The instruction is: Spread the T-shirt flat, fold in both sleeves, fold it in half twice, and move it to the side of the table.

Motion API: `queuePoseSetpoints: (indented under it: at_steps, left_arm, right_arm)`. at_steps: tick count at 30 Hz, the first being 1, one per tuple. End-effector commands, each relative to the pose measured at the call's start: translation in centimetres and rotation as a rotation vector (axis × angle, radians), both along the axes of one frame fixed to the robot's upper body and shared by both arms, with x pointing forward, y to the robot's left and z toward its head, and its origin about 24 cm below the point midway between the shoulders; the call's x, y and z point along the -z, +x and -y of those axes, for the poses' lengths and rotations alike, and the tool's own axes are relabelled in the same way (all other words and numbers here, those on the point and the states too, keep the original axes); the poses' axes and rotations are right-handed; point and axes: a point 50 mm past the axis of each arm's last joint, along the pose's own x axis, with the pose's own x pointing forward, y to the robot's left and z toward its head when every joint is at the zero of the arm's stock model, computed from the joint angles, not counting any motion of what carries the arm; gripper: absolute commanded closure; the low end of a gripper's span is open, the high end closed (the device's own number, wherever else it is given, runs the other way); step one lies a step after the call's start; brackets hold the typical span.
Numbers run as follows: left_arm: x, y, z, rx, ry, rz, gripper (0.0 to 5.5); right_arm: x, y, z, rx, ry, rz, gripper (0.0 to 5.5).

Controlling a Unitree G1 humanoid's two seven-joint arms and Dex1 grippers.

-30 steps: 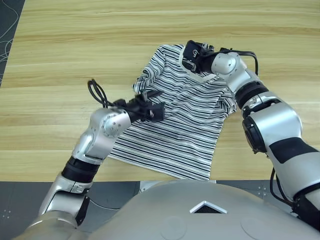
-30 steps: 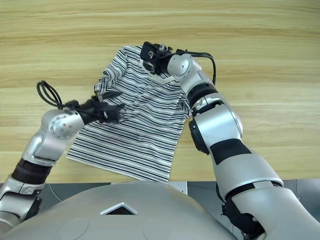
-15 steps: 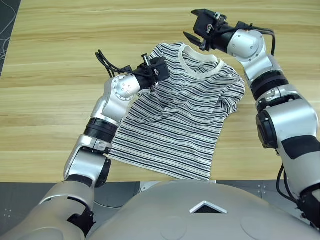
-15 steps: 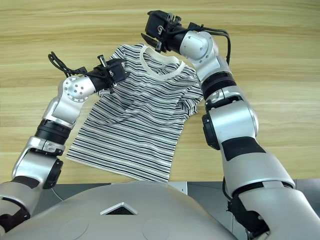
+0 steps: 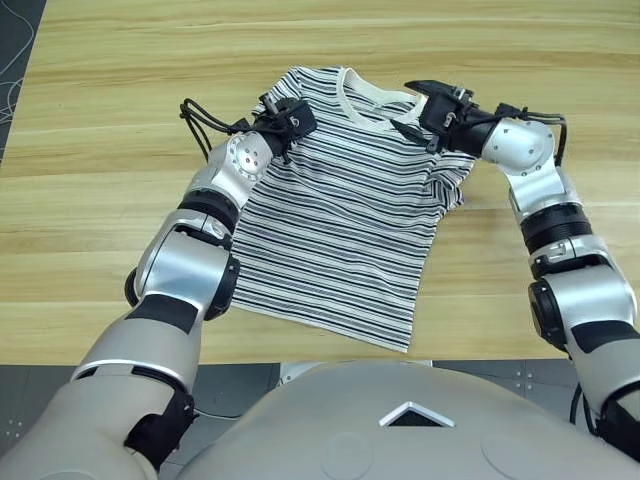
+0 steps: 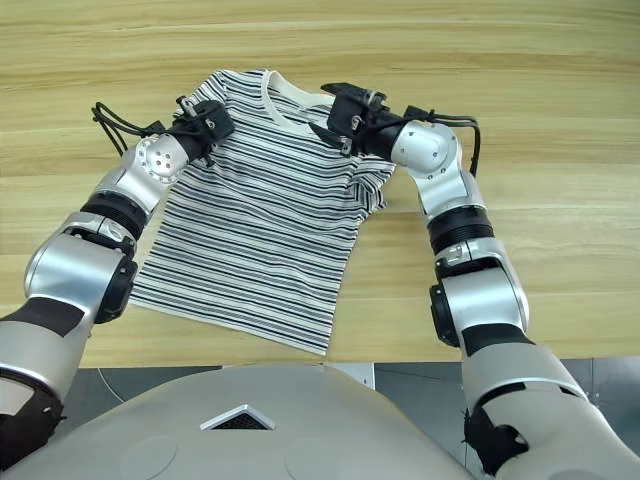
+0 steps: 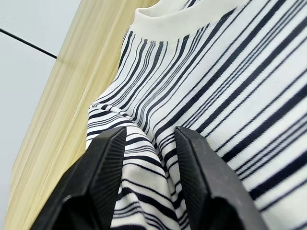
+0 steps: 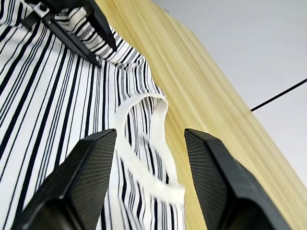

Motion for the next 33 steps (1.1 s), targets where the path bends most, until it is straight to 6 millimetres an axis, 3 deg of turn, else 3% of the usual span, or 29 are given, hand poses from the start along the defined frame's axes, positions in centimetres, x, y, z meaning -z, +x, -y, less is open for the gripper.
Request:
queuePoseSetpoints:
  at_steps: [1, 12, 20, 25, 30, 33]
  left_arm:
    - [0.9, -0.6, -1.8, -0.042, 0.041, -0.047, 3.63]
    - [1.2, -1.3, -4.0, -0.088, 0.060, -0.040, 3.63]
    - [1.4, -1.9, -4.8, -0.093, 0.038, -0.038, 3.63]
    - [1.8, -2.7, -5.7, -0.090, 0.031, -0.055, 3.63]
    - [1.9, -3.4, -6.0, -0.059, 0.035, -0.057, 3.63]
    - [2.0, -3.6, -6.1, -0.056, 0.036, -0.060, 3.63]
  right_arm:
    - [-0.1, 0.2, 0.9, 0.040, -0.006, -0.004, 2.87]
    - [1.8, 0.8, 4.7, 0.184, -0.145, -0.101, 2.87]
    - [2.6, 1.1, 5.0, 0.212, -0.192, -0.132, 2.87]
    - [3.0, 1.4, 6.6, 0.275, -0.311, -0.161, 2.87]
    - [2.2, 2.4, 8.5, 0.336, -0.598, -0.045, 2.87]
    - [0.8, 3.4, 7.1, 0.276, -0.643, 0.088, 2.87]
